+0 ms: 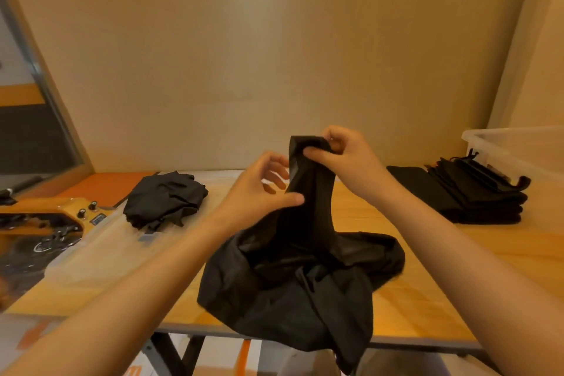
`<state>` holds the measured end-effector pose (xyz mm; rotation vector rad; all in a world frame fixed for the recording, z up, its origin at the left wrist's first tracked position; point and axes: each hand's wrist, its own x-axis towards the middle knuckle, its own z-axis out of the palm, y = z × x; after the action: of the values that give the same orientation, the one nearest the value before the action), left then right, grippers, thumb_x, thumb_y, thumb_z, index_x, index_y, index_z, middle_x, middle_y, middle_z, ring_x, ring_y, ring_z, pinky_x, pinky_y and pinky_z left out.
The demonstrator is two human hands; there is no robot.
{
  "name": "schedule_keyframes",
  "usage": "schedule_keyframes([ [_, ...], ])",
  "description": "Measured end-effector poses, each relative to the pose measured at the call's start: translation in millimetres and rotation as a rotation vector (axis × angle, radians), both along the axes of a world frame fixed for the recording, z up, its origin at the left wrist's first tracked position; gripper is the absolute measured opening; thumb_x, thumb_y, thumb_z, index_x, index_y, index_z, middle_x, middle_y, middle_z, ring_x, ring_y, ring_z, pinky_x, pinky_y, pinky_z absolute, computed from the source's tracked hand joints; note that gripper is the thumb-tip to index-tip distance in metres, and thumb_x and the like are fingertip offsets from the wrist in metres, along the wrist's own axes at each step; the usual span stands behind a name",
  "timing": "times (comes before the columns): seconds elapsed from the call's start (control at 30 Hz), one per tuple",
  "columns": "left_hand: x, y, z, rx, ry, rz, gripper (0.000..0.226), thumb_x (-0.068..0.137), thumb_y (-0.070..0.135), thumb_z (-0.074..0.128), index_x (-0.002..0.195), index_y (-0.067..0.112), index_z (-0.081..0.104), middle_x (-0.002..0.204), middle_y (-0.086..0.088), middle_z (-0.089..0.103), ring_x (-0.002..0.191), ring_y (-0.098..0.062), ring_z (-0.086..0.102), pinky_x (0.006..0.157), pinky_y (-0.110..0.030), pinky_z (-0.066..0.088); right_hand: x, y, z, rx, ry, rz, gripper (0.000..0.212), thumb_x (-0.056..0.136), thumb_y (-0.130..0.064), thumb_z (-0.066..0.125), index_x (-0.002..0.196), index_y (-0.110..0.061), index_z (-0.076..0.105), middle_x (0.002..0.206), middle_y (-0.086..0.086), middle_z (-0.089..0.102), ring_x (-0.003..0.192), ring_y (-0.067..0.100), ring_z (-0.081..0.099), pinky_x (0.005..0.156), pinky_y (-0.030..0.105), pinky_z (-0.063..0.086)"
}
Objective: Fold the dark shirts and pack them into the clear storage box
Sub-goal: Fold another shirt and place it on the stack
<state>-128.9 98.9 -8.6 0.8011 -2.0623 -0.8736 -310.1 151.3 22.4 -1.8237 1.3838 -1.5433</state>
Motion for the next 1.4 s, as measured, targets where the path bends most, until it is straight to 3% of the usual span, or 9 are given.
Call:
schedule_keyframes([
  [0.2, -3.1, -21.3, -51.7, -0.115, -0.228, 0.184, 0.018, 0.083, 0.008, 0.064, 0.092, 0.022, 0.057, 0.083, 0.009, 0.062, 0.075, -0.002, 0.058, 0.067, -0.019, 0.044, -16.8, -2.4, 13.4, -0.048, -0.12, -0.102, 0.022, 0.092, -0.026, 0.062, 0.073, -0.019, 0.053, 0.076, 0.001, 0.06, 0.075, 0.012, 0.06, 0.058, 0.017, 0.047],
  [0.37, 17.7, -32.1, -51.3, -0.128, -0.244, 0.286, 0.026, 0.082, -0.005, 0.053, 0.088, 0.02, 0.057, 0.079, 0.007, 0.061, 0.074, -0.006, 0.058, 0.059, -0.012, 0.042, -45.3, -1.5, 12.3, -0.08, -0.143, -0.258, 0.022, 0.092, -0.028, 0.062, 0.077, -0.012, 0.056, 0.082, 0.016, 0.061, 0.075, 0.019, 0.058, 0.066, 0.034, 0.045],
  [0.47, 30.0, -39.0, -43.9, -0.132, -0.225, 0.283, 0.026, 0.087, -0.006, 0.051, 0.088, 0.018, 0.06, 0.084, -0.001, 0.064, 0.077, -0.013, 0.061, 0.062, -0.012, 0.045, -58.5, -1.2, 11.2, -0.08, -0.191, -0.337, 0.021, 0.093, -0.029, 0.061, 0.082, -0.011, 0.057, 0.082, 0.008, 0.064, 0.074, 0.014, 0.06, 0.067, 0.031, 0.047],
  [0.6, 29.1, -37.0, -37.4, -0.058, -0.125, 0.195, 0.008, 0.092, 0.005, 0.059, 0.093, 0.01, 0.065, 0.089, -0.005, 0.069, 0.079, -0.02, 0.064, 0.071, -0.031, 0.057, -62.6, -2.9, 5.9, -0.05, -0.191, -0.358, 0.017, 0.093, -0.028, 0.06, 0.083, -0.014, 0.058, 0.084, 0.003, 0.064, 0.08, 0.014, 0.062, 0.069, 0.031, 0.05],
  [0.73, 27.7, -33.1, -28.2, 0.016, -0.035, 0.133, 0.001, 0.092, 0.011, 0.062, 0.092, 0.011, 0.063, 0.08, -0.007, 0.07, 0.065, -0.011, 0.062, 0.062, -0.025, 0.053, -68.2, 0.4, 2.7, -0.036, -0.19, -0.373, 0.017, 0.094, -0.028, 0.06, 0.082, -0.016, 0.057, 0.085, 0.003, 0.064, 0.082, 0.015, 0.062, 0.068, 0.029, 0.049],
  [0.93, 38.3, -40.2, -3.3, 0.106, 0.122, 0.117, 0.021, 0.1, 0.018, 0.048, 0.094, 0.005, 0.063, 0.09, -0.011, 0.065, 0.076, -0.012, 0.062, 0.061, -0.023, 0.054, -87.1, 4.8, 7.9, -0.055, -0.204, -0.437, 0.023, 0.095, -0.031, 0.058, 0.091, -0.008, 0.061, 0.092, 0.013, 0.065, 0.088, 0.025, 0.063, 0.076, 0.041, 0.052],
  [1.2, 26.0, -37.1, 41.9, 0.478, 0.544, 0.214, 0.031, 0.102, 0.033, 0.041, 0.097, 0.01, 0.061, 0.095, -0.011, 0.064, 0.093, -0.022, 0.063, 0.066, -0.031, 0.057, -91.7, 4.4, 20.5, -0.113, -0.191, -0.395, 0.035, 0.098, -0.028, 0.053, 0.096, 0.005, 0.063, 0.085, 0.013, 0.059, 0.079, 0.019, 0.056, 0.067, 0.034, 0.04],
  [1.3, 22.7, -38.7, 41.7, 0.515, 0.417, 0.228, 0.041, 0.098, 0.046, 0.045, 0.1, 0.009, 0.061, 0.097, -0.011, 0.067, 0.095, -0.025, 0.062, 0.074, -0.037, 0.053, -90.1, 6.1, 20.0, -0.109, -0.181, -0.367, 0.034, 0.098, -0.029, 0.053, 0.094, 0.003, 0.064, 0.084, 0.012, 0.06, 0.077, 0.018, 0.057, 0.065, 0.031, 0.041],
  [1.4, 22.8, -43.0, 18.6, 0.55, 0.018, 0.302, 0.044, 0.096, 0.05, 0.047, 0.11, 0.011, 0.062, 0.103, -0.009, 0.066, 0.094, -0.024, 0.061, 0.071, -0.034, 0.05, -91.9, -3.9, -2.2, 0.016, -0.135, -0.395, 0.038, 0.097, -0.031, 0.054, 0.093, 0.005, 0.062, 0.086, 0.021, 0.062, 0.079, 0.029, 0.061, 0.065, 0.036, 0.042],
])
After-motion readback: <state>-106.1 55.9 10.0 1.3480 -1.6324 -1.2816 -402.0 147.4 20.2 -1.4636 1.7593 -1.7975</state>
